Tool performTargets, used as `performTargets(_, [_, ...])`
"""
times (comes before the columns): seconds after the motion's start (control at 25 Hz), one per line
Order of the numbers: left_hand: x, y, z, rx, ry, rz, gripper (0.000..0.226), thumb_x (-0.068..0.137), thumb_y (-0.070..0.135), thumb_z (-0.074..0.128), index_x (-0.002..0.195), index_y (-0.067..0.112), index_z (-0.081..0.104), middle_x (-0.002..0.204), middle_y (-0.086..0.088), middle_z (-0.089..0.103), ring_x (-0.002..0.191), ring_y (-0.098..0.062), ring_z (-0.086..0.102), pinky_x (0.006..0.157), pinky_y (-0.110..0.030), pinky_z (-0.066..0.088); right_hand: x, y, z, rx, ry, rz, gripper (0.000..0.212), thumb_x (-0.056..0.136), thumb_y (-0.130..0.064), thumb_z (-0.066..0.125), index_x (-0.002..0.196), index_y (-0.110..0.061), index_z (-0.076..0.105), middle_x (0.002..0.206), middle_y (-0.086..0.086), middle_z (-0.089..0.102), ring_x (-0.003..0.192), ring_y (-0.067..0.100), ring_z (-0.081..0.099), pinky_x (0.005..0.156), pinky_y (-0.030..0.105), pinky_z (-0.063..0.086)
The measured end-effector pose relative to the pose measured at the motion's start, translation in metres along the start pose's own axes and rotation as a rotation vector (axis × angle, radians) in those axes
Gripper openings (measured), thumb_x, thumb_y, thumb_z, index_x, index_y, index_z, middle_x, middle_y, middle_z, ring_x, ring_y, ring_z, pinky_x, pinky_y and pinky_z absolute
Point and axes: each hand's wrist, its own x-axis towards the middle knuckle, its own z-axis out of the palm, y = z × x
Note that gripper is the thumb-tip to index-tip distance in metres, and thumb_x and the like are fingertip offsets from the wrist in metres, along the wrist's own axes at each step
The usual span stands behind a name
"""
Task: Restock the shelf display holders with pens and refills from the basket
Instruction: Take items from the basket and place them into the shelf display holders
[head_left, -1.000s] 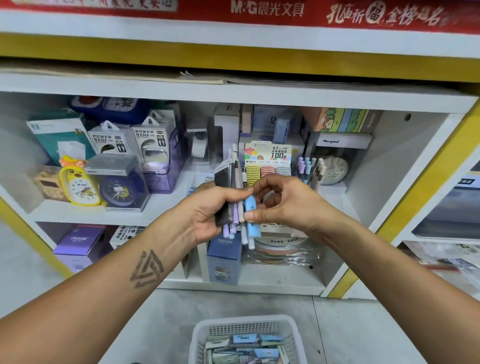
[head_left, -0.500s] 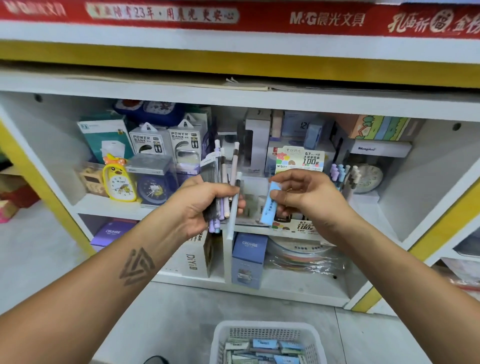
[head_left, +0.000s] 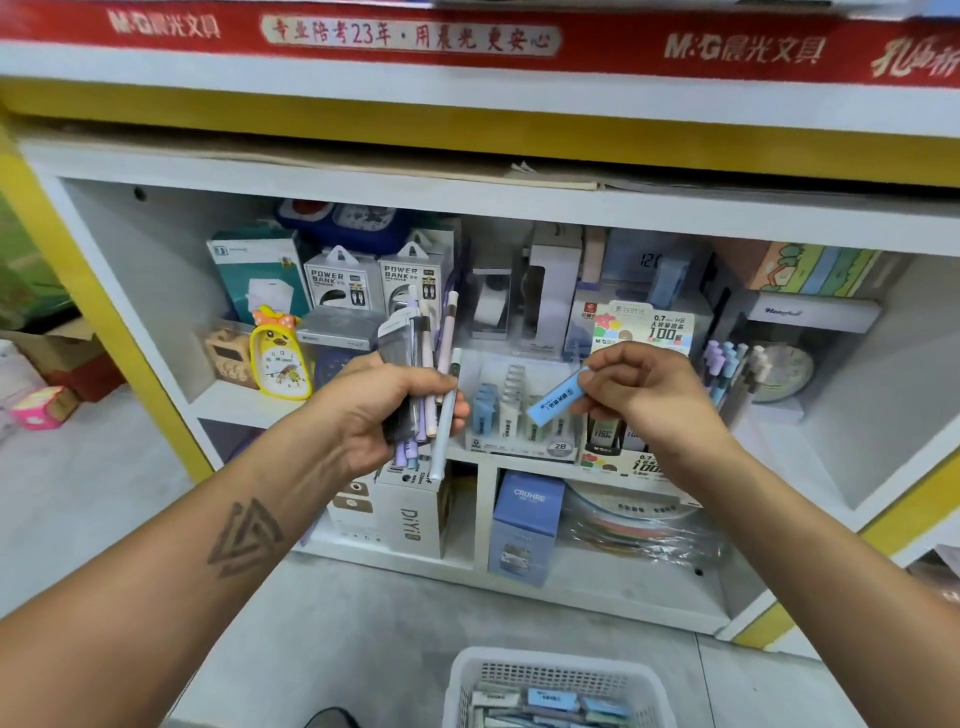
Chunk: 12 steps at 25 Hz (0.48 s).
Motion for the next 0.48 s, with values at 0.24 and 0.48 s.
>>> performTargets(0.24, [0.0,0.003,-0.004,-0.039,0.006,-0.038,0.021,0.083,-0.01,0.065,0.103,-0.017,0.062,0.079,-0.03,0.068,0.062,-0.033,0.07,0.054,-0.034,0.058,0.03,0.0,0.029,-0.228,0.093,-0.137,0.012,0.091,-0.002,0.068,0.089,-0.014,0.066,0.09,0.008,0.069,0.075,0.021,0.076,0.075,0.034,0.062])
performTargets(0.48, [0.005,0.006,-0.011,-0.061,-0.012,-0.065,0.027,0.085,-0.009,0.063,0.11,-0.02,0.059,0.074,-0.027,0.068,0.058,-0.03,0.07,0.051,-0.032,0.057,0.066,0.012,0.064,-0.911,0.021,-0.442,0.012,0.091,-0.018,0.071,0.102,-0.021,0.069,0.088,-0.003,0.07,0.082,0.018,0.065,0.077,0.038,0.057])
